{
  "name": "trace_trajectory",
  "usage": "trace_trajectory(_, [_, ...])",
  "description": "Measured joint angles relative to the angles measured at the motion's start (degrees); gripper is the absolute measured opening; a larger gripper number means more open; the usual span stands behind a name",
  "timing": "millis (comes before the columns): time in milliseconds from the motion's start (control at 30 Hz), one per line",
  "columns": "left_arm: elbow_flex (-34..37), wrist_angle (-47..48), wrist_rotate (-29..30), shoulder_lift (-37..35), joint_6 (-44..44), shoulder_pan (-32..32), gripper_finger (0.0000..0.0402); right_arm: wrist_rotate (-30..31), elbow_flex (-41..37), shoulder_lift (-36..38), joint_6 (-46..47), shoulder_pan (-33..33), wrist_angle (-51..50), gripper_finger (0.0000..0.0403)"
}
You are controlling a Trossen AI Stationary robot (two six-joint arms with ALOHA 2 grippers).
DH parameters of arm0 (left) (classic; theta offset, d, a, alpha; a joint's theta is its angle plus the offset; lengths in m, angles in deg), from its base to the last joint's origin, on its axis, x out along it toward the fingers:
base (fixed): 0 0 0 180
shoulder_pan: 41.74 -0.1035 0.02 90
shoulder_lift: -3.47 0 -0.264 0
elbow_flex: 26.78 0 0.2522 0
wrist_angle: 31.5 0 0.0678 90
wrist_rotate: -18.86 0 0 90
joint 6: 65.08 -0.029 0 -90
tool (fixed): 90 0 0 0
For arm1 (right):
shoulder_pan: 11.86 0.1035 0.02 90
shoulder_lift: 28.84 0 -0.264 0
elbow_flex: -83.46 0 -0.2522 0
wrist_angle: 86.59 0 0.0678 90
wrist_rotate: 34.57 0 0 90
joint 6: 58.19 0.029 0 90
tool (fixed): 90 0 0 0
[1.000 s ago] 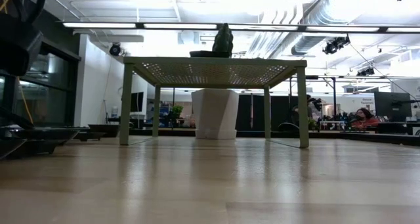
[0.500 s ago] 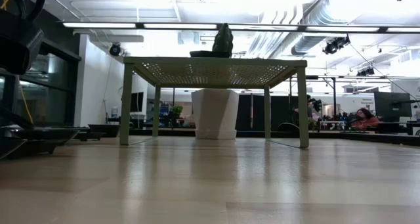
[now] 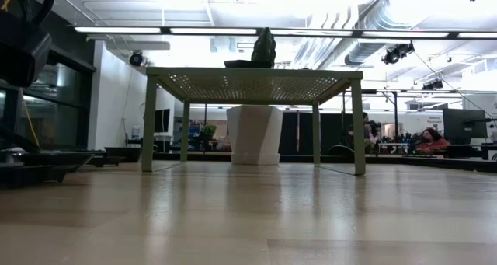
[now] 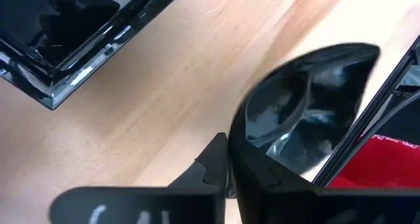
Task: Pick & Place Mini shaped plates
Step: Stack the leaf shaped plate on top of the leaf shaped plates on the shelf
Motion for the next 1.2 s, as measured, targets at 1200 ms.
trace_trajectory(1200, [-18.2,-2.5,58.0,0.0,-34.0,0.0,0.0,25.5,0.0,-19.1,-18.0,4.9,32.3,0.0103])
